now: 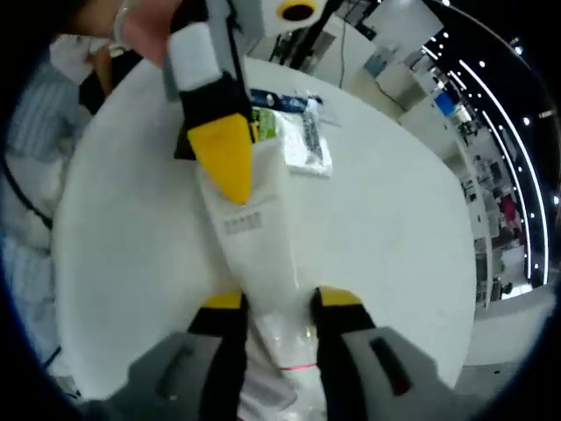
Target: Arrange the skincare products in the storage area until every visible bottle or jar stands upright without overlapping.
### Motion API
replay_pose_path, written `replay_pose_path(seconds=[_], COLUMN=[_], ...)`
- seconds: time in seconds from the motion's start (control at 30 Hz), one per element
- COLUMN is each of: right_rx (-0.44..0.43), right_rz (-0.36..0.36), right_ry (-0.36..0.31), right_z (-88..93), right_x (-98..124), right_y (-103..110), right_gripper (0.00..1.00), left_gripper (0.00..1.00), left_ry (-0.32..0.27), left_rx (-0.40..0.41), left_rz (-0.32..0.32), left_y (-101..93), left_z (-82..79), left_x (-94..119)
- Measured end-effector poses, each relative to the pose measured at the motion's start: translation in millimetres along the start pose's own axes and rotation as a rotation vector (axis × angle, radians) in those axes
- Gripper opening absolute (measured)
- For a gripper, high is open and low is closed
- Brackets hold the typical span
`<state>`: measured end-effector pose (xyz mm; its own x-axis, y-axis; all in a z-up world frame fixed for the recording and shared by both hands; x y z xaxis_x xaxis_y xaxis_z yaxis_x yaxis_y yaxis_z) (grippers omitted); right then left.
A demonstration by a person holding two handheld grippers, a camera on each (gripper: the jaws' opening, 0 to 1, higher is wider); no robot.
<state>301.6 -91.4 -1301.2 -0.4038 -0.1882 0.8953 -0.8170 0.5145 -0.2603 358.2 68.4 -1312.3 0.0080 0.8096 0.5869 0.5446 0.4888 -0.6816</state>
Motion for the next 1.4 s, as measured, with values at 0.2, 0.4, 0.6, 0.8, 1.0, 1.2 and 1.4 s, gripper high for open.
replay_pose_path(seconds=[0.2, 0.4, 0.6, 0.8, 1.0, 1.2, 1.4], right_rx=[-0.137, -0.267, -0.429, -0.525, -0.611, -0.775, -0.836], right_rz=[0.033, 0.069, 0.092, 0.127, 0.155, 0.152, 0.135], right_ry=[-0.124, -0.235, -0.368, -0.456, -0.526, -0.634, -0.674], right_z=[1.3, 3.5, 5.1, 7.9, 14.3, 19.0, 21.7], right_x=[11.9, 20.8, 30.3, 36.6, 41.7, 42.7, 41.5], right_y=[-4.5, -2.6, 0.9, 8.6, 16.8, 24.7, 32.8], right_gripper=[0.28, 0.29, 0.29, 0.29, 0.29, 0.30, 0.30], left_gripper=[0.06, 0.05, 0.05, 0.05, 0.05, 0.05, 0.05], left_ry=[-0.046, -0.089, -0.183, -0.224, -0.234, -0.313, -0.286], left_rx=[-0.085, -0.144, -0.196, -0.317, -0.428, -0.609, -0.691], left_rz=[0.016, 0.014, 0.026, 0.005, -0.014, -0.063, -0.009], left_y=[-21.0, -36.0, -56.8, -75.6, -93.3, -116.3, -134.8], left_z=[-17.7, -29.7, -39.4, -43.1, -40.7, -38.3, -27.1], left_x=[15.0, 22.0, 26.9, 24.1, 20.8, 12.1, 5.0])
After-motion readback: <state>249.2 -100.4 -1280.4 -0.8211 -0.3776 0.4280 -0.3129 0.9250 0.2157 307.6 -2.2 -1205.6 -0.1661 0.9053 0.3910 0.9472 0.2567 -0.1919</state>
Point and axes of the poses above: the point that each gripper's makers call its tool centre point, and the gripper's own axes: x roughly backward along the fingers, y roughly to its left, z roughly out of its underside, the point moved 10 cm from there along x, roughly backward along the fingers, and after that the axes turned 7 degrees about -z, right-handed, at the moved point
